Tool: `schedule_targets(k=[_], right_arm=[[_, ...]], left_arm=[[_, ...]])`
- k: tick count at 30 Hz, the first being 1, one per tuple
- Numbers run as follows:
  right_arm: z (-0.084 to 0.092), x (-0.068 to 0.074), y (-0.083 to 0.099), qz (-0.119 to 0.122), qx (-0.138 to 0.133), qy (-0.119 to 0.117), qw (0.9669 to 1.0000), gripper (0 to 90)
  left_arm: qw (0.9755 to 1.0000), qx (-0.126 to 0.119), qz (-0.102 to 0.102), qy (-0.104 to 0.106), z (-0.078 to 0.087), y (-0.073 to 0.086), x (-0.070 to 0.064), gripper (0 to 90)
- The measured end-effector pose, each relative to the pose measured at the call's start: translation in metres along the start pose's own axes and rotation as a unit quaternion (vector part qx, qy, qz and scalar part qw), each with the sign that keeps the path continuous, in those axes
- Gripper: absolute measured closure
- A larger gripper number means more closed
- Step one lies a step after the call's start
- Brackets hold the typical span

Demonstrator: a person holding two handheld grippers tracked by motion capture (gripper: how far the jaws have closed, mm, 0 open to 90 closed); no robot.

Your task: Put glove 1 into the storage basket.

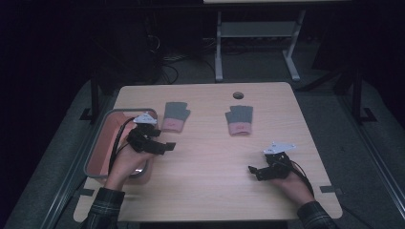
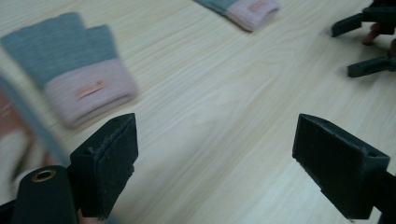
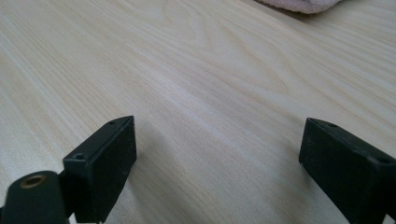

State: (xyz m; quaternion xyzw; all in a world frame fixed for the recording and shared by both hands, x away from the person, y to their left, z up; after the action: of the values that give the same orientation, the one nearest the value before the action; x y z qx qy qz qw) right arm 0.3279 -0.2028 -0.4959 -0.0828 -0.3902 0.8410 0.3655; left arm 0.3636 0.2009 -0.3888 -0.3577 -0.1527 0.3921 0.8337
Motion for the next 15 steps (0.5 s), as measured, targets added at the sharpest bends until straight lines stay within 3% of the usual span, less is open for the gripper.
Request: schedule_targets(k=[4, 7, 15], right_arm=[[0.000, 0.000, 0.000, 0.000, 0.000, 0.000, 1.0000, 10.7], [0.000, 0.000, 0.000, 0.000, 0.000, -0.001, 1.0000, 10.7], [0.000, 0.001, 0.000, 0.001, 0.000, -0.001, 1.0000, 10.7]], left_arm=[[0.9999, -0.006, -0.010, 0.011, -0.009, -0.002, -0.022, 13.8], [0.9995, -0.002, -0.028, 0.013, -0.019, -0.001, -0.037, 13.8], [0.9984, 0.015, -0.052, 0.016, -0.044, 0.018, -0.066, 13.8]])
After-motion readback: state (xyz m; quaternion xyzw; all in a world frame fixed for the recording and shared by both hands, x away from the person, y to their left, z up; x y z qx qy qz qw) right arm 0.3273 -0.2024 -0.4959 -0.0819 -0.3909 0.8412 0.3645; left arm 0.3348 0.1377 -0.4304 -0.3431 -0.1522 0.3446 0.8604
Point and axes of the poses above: each handheld gripper's, and its own axes: z roughly backward along the jaws, y roughly out of its underside, x roughly to its left, the point moved 2 cm from there along -z, roughly forward along the jaws, and after that the axes turned 9 degrees about -y, right-handed, at the moved point
